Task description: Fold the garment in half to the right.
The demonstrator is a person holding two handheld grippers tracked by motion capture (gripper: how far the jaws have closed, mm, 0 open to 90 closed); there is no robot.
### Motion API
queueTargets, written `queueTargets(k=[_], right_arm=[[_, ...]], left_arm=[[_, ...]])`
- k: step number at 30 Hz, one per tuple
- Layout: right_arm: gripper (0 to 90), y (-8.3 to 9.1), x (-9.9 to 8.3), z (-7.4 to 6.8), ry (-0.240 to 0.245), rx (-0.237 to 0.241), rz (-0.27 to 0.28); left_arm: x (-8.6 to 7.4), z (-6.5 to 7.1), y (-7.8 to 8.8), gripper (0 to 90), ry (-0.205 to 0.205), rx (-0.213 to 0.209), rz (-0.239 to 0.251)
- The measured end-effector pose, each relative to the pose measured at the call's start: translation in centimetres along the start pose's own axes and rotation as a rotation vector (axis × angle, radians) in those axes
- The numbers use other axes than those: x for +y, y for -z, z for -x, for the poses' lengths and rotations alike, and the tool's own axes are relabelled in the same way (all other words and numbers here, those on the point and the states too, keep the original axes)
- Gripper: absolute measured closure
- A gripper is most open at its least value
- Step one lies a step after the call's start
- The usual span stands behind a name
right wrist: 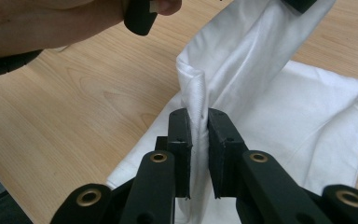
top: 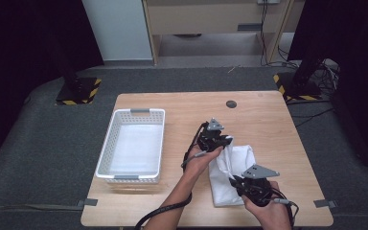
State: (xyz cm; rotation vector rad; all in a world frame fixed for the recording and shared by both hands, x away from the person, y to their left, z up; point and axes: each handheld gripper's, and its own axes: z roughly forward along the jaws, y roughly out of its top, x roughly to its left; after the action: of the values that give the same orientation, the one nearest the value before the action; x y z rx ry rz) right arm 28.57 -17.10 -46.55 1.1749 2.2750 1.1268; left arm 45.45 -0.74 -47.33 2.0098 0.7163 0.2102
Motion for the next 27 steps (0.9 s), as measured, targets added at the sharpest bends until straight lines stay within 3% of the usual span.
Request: queueTargets(k=[17,24,27], right_arm=[[80.6,-0.5,-0.26,-0.7,0.001,0.008,-0.015],[80.5,-0.71,-0.27,-0.78,0.004,0.003,-0.019],[80.5,-0.9,-0.29,-0.83,0.006,0.002,-0.021]], left_arm=[[-0.75,0.25,-0.4,74.8,0.005,-0.012,-0.013],[-0.54,0.21,0.03,60.3,0.038,0.004,0.006],[-0.38,0.24,0.41,58.9,0.033,0.005,0.017]])
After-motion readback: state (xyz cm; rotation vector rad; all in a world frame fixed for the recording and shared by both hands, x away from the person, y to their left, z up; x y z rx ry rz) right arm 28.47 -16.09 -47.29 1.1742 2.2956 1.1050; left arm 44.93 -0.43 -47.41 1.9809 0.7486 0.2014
